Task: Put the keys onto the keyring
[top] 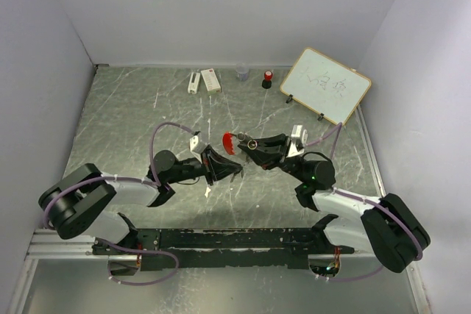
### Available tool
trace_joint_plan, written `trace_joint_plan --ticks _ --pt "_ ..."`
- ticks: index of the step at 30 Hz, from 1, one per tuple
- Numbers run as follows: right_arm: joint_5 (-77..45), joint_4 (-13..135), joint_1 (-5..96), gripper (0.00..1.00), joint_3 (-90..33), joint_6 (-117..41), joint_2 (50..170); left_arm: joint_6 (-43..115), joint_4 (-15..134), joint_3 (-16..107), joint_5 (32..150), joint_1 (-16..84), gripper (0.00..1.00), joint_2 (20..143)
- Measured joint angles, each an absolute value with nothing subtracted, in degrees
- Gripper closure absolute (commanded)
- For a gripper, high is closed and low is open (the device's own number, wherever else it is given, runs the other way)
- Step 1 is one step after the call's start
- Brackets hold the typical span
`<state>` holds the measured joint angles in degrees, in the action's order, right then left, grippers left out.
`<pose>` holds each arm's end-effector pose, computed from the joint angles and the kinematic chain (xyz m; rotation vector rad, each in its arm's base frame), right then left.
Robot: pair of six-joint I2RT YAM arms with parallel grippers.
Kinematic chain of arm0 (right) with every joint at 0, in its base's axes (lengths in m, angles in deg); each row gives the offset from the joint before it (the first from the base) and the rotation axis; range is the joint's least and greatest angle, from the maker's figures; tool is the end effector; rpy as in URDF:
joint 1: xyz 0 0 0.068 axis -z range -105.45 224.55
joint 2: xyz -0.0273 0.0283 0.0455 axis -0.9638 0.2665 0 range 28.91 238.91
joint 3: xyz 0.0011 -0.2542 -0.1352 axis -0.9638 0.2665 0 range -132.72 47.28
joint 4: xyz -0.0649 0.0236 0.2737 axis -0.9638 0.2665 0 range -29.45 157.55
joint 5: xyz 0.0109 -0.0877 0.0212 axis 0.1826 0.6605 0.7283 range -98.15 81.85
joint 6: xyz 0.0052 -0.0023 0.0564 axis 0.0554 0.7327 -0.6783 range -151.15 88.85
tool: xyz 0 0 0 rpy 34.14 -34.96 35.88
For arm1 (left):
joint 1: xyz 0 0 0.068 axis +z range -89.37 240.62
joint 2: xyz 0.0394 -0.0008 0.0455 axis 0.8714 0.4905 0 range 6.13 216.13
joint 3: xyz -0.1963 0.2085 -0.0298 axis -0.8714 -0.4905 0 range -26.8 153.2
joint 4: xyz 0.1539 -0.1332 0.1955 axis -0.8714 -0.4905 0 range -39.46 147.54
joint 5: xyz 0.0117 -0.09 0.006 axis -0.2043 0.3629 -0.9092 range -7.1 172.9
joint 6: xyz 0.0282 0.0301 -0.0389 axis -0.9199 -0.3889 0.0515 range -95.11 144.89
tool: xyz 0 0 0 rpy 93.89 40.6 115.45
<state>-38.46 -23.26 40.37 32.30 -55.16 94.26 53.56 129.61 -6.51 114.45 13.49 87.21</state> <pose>0.1627 0.1347 0.2598 -0.6050 0.9758 1.1696 0.1651 -0.2085 0.2069 0.7447 1.3867 -1.4463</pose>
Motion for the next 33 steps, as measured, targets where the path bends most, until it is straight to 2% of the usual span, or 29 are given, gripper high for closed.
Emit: trace_joint_plan --ticks 33 --pt "-40.14 -26.72 40.37 1.0 33.33 -56.56 95.92 59.89 135.17 -6.51 112.64 14.82 0.93 92.6"
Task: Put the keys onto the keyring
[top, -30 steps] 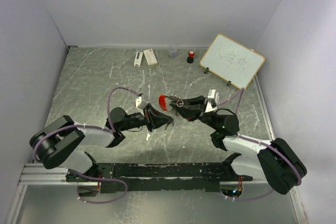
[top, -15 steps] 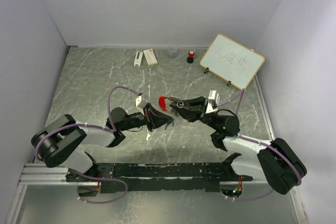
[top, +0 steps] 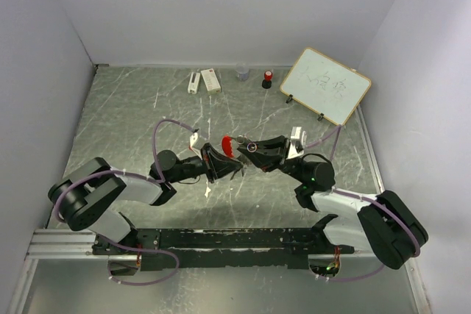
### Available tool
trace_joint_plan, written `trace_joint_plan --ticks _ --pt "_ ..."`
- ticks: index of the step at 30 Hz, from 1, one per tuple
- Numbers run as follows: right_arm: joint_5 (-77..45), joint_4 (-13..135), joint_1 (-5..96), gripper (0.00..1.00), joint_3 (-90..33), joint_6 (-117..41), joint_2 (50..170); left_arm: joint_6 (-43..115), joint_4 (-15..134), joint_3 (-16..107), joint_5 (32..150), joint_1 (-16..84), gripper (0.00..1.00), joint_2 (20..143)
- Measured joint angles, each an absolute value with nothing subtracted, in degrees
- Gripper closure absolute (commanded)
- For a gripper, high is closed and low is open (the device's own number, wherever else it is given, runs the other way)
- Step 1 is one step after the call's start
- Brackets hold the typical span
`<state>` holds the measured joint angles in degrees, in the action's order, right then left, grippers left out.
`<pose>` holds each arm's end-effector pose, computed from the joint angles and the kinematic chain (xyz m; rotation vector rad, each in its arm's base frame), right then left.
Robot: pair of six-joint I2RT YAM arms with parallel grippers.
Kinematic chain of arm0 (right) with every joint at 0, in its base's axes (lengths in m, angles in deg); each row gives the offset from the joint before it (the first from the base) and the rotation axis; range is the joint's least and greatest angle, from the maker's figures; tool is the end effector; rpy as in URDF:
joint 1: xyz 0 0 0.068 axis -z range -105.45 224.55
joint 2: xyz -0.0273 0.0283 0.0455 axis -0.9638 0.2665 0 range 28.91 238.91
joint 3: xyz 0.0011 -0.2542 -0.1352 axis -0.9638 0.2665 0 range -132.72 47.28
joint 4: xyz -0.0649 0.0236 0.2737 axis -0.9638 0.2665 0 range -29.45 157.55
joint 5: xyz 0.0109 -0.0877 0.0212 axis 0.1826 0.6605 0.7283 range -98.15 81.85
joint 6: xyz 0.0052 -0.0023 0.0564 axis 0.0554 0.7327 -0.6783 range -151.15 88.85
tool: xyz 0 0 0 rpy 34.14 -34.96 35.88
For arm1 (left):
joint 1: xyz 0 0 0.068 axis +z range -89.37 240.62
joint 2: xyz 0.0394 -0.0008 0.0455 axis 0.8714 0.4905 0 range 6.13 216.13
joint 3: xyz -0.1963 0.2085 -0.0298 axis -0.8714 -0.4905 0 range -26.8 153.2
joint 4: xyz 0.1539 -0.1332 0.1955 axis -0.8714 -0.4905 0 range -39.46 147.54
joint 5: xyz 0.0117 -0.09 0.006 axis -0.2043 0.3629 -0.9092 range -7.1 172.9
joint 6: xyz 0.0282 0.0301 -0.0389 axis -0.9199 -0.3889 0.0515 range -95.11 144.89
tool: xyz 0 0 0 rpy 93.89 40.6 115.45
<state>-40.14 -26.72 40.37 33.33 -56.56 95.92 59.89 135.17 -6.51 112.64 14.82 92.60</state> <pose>0.1605 0.1344 0.2540 -0.6238 0.9675 1.2020 0.1754 -0.2087 0.1939 0.6274 1.4504 -1.4952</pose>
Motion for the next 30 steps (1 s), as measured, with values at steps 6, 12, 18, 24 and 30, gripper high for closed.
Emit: trace_joint_plan --ticks 6,12,18,24,30 --pt "-40.1 -26.83 40.37 1.0 33.52 -56.91 96.97 60.57 136.06 -6.38 112.64 14.85 0.93 93.7" --pt "-39.79 -26.93 40.37 1.0 33.55 -57.02 96.99 61.27 136.3 -6.14 112.64 14.89 0.93 94.33" --pt "-39.4 -26.96 40.37 1.0 33.61 -57.02 97.32 61.84 136.65 -5.96 112.66 14.91 0.93 94.81" --pt "-38.98 -26.98 40.35 1.0 33.63 -56.88 97.36 61.99 136.78 -5.94 112.68 14.93 0.93 94.86" --pt "-38.74 -26.98 40.35 1.0 33.63 -56.75 97.29 61.97 136.76 -5.76 112.7 14.93 0.93 94.86"
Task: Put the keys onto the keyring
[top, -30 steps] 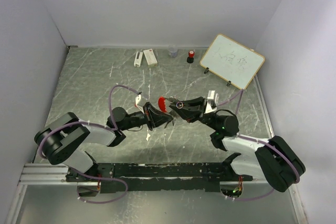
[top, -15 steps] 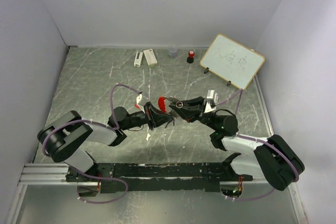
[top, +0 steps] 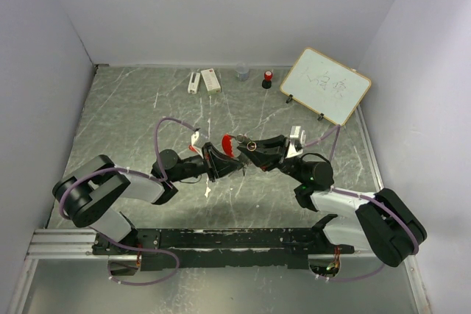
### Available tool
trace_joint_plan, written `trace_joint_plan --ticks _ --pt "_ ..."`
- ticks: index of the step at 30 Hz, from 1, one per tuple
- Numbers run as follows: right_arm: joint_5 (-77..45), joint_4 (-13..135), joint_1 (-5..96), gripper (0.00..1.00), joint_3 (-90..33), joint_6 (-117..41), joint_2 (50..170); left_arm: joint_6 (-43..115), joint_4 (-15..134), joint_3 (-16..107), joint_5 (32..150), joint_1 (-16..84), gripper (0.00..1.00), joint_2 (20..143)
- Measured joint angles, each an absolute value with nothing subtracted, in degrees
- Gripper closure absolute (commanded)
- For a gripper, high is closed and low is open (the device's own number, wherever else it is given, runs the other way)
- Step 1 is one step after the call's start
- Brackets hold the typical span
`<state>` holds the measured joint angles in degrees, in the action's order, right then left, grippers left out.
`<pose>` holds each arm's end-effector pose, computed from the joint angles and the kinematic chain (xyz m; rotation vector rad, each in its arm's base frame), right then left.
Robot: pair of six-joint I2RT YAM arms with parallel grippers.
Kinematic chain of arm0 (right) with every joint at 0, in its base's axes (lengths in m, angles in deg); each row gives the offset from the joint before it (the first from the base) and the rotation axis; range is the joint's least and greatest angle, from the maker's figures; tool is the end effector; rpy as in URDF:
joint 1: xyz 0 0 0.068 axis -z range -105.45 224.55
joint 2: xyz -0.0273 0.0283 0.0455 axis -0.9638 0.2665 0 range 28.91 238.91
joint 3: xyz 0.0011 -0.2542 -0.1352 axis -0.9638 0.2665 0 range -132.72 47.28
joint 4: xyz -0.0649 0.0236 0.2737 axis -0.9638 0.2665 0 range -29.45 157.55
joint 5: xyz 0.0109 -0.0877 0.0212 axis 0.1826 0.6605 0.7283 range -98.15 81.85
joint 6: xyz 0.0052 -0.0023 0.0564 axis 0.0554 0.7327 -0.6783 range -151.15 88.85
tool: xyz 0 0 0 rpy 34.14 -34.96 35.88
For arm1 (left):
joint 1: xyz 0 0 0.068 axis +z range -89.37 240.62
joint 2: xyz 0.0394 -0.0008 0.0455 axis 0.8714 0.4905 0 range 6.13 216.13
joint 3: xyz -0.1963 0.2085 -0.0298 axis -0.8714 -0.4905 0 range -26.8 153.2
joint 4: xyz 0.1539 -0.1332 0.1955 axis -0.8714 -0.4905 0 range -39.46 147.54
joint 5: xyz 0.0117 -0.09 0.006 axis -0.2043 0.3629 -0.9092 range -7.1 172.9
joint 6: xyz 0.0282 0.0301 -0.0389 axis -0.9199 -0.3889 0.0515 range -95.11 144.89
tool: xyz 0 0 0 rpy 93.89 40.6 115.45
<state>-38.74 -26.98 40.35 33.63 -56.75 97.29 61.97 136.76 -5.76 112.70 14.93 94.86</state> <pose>0.1632 0.1353 0.2486 -0.5981 0.9981 1.1975 0.1793 -0.2120 0.1903 0.6035 1.4674 -1.5225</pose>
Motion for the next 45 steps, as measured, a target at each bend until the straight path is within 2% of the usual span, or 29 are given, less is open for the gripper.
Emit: trace_joint_plan --ticks 45 --pt "-37.96 -26.98 40.35 1.0 33.46 -55.59 98.85 61.8 132.43 -3.8 113.54 14.95 0.93 95.77"
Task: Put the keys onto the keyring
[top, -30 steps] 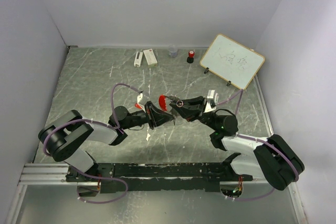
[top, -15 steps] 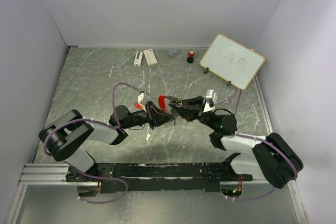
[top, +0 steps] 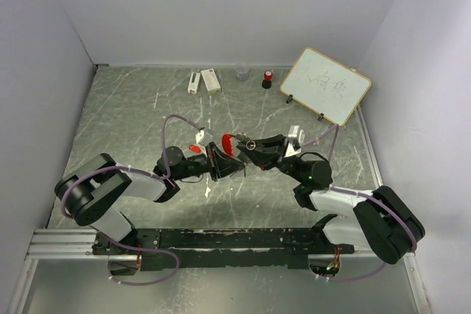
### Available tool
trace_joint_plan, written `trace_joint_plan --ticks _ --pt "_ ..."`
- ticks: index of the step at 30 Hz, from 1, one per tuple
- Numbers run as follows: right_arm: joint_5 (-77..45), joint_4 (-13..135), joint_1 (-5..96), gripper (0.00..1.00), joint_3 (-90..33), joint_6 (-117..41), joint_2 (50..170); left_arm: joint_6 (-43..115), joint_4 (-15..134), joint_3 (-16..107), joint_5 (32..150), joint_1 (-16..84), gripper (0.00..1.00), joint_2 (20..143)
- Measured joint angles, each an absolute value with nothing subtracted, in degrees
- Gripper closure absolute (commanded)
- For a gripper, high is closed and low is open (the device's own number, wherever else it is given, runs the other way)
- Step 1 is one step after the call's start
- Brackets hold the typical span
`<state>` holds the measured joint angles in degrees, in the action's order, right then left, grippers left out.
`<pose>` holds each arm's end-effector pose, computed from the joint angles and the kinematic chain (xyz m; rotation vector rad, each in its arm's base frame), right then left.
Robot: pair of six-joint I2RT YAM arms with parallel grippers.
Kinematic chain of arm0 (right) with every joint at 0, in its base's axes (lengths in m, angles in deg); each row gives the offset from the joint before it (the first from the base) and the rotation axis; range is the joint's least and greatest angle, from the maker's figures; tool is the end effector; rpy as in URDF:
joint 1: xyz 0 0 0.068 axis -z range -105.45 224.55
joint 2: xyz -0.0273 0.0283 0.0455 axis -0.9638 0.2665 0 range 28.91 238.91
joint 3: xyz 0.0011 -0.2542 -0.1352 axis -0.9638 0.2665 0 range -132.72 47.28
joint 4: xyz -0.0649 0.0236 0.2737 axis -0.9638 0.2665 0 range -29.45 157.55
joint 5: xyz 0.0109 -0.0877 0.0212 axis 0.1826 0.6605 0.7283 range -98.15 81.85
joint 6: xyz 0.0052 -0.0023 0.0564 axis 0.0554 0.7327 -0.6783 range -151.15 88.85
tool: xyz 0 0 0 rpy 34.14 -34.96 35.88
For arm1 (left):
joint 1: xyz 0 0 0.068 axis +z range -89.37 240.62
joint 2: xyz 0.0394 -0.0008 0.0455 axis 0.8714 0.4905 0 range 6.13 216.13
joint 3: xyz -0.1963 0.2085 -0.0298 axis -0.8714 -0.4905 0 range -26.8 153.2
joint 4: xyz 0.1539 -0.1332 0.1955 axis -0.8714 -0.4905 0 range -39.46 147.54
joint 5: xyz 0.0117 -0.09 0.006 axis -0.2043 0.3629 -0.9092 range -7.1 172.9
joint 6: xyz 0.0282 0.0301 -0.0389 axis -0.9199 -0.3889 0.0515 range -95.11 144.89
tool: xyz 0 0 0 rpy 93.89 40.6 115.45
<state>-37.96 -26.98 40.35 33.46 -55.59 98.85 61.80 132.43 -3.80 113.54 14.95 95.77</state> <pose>0.1670 0.1373 0.2443 -0.5935 1.0176 1.1759 0.1855 -0.2189 0.1872 0.6162 1.5294 -1.5222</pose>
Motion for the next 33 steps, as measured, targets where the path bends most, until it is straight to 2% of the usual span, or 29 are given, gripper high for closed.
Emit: trace_joint_plan --ticks 33 --pt "-38.02 -26.98 40.37 1.0 33.35 -55.59 96.88 61.32 127.67 -3.05 110.91 15.0 0.93 95.75"
